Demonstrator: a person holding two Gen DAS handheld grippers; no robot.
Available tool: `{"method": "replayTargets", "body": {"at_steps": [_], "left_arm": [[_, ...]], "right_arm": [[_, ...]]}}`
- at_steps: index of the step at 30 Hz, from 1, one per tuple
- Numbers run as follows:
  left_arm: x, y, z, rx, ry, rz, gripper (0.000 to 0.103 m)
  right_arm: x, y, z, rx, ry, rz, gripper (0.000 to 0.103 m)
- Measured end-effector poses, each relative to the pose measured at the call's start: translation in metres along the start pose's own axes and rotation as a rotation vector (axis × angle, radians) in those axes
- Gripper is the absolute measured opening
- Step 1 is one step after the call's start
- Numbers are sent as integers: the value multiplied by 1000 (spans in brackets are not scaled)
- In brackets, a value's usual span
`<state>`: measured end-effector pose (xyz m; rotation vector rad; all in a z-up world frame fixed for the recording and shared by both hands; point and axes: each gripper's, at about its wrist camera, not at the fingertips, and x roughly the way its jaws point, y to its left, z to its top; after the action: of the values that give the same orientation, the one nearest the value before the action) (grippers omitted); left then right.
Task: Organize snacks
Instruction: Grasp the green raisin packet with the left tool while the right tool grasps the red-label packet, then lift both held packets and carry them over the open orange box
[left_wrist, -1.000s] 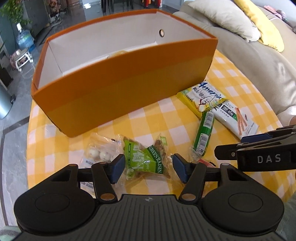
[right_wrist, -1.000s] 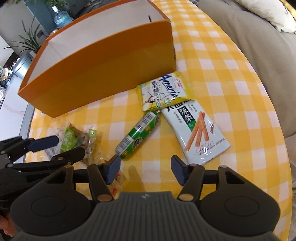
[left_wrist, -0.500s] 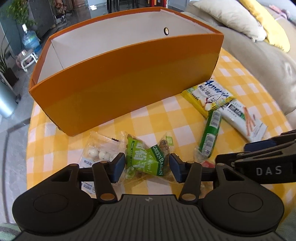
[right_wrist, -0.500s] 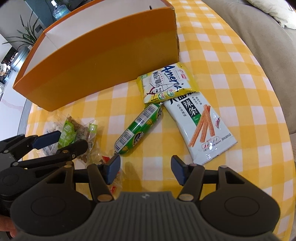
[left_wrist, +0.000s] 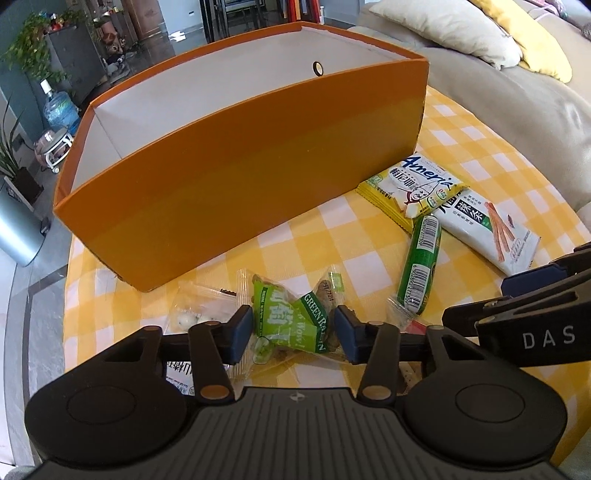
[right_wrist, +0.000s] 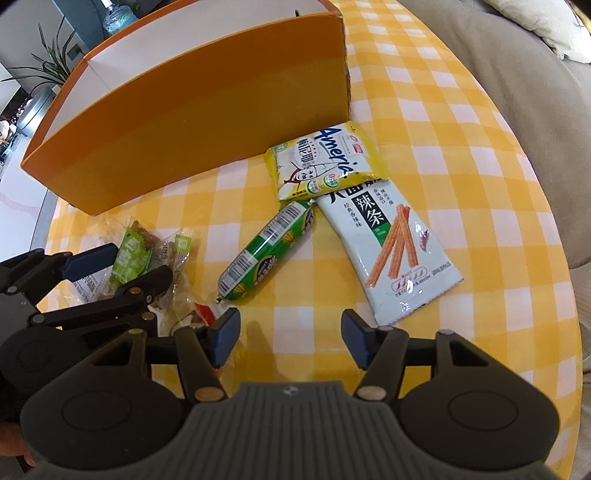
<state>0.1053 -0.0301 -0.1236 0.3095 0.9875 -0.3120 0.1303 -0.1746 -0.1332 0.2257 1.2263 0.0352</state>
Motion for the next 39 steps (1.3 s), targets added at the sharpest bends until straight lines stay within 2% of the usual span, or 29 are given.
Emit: {"method": "replayTargets", "body": {"at_steps": [7, 14, 18, 28, 33, 39], "left_arm": [[-29, 19, 0, -98, -5, -50, 48], [-68, 47, 4, -216, -60, -103, 48], [-81, 61, 4, -257, -52, -102, 48], [-87, 80, -15, -310, -16, -76, 47], [-89, 86, -22, -325, -9, -70, 47], [-89, 88, -24, -327, -11, -74, 46]], "right_arm": [[-11, 5, -2, -38, -44, 58, 59], [-24, 31, -12, -179, -95, 134, 58], [-31, 49, -17, -271, -113, 194, 58], [-7, 73, -28, -339, -28, 243, 55], [9, 83, -32, -357, 23, 227, 44], [15, 89, -35, -371, 40, 216, 41]]}}
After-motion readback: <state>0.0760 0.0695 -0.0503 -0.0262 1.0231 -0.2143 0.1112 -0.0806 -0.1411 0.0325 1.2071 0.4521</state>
